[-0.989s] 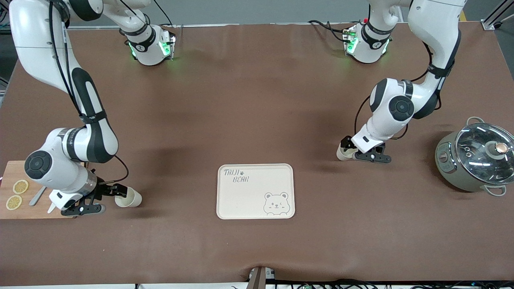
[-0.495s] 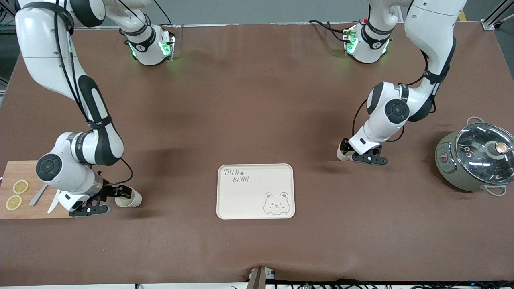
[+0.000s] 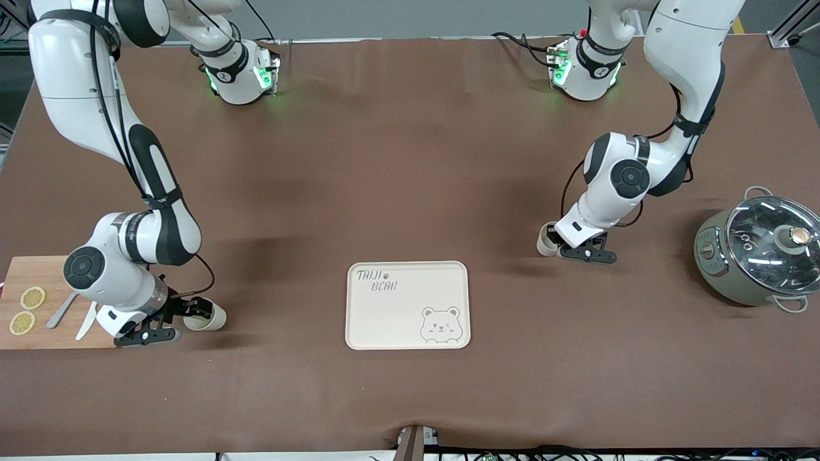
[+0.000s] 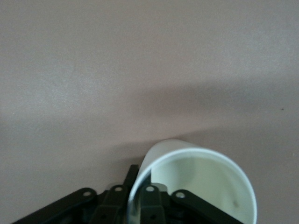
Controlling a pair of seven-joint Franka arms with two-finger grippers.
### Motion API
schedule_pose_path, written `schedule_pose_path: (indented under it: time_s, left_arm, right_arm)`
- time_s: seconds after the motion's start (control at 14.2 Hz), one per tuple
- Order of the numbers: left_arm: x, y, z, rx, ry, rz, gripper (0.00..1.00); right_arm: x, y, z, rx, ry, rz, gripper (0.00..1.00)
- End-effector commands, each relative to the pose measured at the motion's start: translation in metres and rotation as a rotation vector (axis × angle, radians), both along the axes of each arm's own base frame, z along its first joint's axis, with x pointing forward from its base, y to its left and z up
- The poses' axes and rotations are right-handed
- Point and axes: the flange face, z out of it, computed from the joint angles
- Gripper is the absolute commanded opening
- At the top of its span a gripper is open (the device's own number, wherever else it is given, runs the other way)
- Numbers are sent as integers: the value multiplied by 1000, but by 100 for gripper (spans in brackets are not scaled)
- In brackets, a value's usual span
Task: Place white IKEA cup upright on tray with both arms
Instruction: 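Carry the cups toward the tray with the left gripper and the right gripper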
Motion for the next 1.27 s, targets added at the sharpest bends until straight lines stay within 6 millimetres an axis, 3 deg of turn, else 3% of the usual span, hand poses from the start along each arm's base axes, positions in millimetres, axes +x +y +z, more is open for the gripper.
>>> schedule_pose_path:
  time_s: [0.0,0.28,0.42,0.78,1.2]
  left_arm:
    - [15,-4,2,-2,-31,29,0]
    - [47,-23,34,-29,-97,77,0]
    - [65,-46,47,-41,-99,131,0]
    - [101,-109,61,-49,-59,248,0]
    - [113,-188,70,-10,20,327,0]
  right_arm:
    - [2,3,1,12,-11,4,92]
    - [4,8,3,15,-15,11,70]
    - [4,9,3,15,-15,15,55]
    - [4,13,3,13,-10,24,0]
    - [10,16,15,15,-30,27,0]
